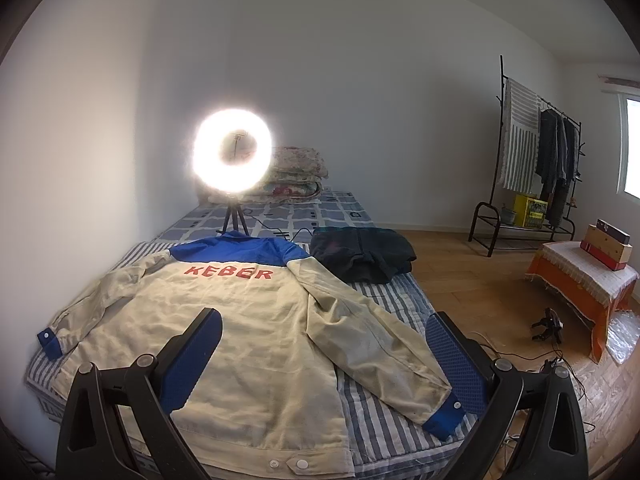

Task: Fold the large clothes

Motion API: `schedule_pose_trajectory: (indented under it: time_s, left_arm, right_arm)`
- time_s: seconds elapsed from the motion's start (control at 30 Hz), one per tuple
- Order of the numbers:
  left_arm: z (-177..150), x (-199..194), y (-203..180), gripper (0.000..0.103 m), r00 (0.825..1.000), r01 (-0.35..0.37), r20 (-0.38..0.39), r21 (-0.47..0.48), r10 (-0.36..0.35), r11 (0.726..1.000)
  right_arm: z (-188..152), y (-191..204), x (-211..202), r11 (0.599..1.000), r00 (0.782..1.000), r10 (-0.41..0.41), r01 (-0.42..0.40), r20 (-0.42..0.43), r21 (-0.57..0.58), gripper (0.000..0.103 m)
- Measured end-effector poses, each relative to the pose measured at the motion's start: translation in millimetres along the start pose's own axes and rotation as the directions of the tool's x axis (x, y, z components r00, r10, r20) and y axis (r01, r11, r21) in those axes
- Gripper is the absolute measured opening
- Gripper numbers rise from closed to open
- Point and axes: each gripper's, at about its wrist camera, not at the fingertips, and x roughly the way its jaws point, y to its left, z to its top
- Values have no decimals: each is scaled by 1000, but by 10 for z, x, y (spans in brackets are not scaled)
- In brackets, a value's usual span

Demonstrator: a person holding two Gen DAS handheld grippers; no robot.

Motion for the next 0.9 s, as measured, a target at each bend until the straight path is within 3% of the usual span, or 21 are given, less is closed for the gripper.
schedule_pose_trajectory:
  time_s: [0.43,0.9]
  left_arm:
    - [-134,122,155,103,998,-53,-35,4,53,999]
    - [-569,193,632,103,987,-92,-135,-12,90,996]
  right_arm:
    - [21,292,113,997,999,54,-55,-6,-49,103]
    - [227,1159,400,952,971,241,-236,0,-194,103]
